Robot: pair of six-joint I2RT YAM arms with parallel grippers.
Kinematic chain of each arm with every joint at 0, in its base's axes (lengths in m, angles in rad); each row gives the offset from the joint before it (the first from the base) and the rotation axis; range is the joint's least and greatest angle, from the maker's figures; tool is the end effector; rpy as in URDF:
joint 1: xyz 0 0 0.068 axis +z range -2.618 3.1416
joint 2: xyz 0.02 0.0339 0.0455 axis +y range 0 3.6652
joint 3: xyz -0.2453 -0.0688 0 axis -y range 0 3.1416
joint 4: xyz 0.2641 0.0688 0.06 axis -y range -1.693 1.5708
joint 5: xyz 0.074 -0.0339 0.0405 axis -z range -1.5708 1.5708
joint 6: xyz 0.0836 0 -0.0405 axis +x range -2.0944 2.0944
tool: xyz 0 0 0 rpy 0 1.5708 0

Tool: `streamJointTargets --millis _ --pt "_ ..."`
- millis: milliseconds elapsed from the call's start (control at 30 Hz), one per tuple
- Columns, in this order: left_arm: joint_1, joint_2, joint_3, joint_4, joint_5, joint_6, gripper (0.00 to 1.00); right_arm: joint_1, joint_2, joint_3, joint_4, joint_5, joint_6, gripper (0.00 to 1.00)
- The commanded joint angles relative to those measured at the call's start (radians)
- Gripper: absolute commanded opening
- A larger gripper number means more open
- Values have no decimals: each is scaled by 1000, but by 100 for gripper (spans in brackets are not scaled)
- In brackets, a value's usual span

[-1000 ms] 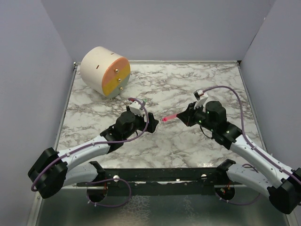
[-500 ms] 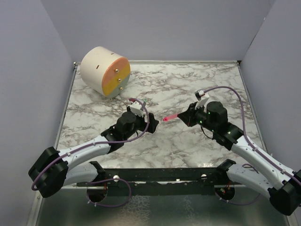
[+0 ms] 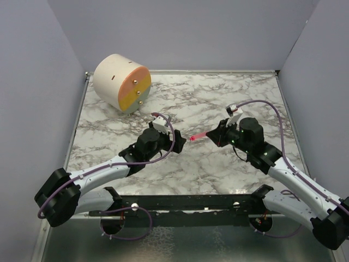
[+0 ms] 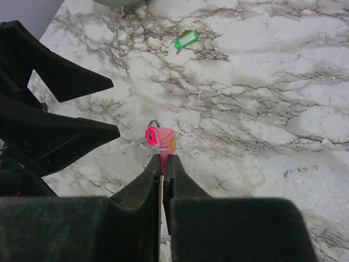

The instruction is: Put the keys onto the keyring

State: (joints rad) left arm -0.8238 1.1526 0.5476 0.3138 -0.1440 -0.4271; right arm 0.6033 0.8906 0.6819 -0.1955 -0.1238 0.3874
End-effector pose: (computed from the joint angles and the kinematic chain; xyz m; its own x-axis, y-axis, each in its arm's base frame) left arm 0.2275 -0.2280 0.1918 -0.4397 -0.1286 -0.8889 0.4951 0.7911 -0.3593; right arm 0.2254 0.1678 0.2465 -0.5479 0.0778 -0.8329 -0.4855 0.7813 0.3923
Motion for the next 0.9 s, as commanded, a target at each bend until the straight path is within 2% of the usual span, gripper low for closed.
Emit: streamJointTargets --millis 0,200,433,667,867 --pt "-6 -9 16 28 -27 12 98 7 24 1 -3 10 -3 1" --pt "-6 9 12 35 -25 19 98 6 61 -39 47 -17 5 1" --pt "-29 67 28 97 85 104 98 6 80 -9 41 0 7 1" --pt "-103 139 67 121 38 221 93 7 71 51 2 -14 0 1" --pt "-131 172 92 151 23 257 93 6 57 80 -28 -10 -8 1"
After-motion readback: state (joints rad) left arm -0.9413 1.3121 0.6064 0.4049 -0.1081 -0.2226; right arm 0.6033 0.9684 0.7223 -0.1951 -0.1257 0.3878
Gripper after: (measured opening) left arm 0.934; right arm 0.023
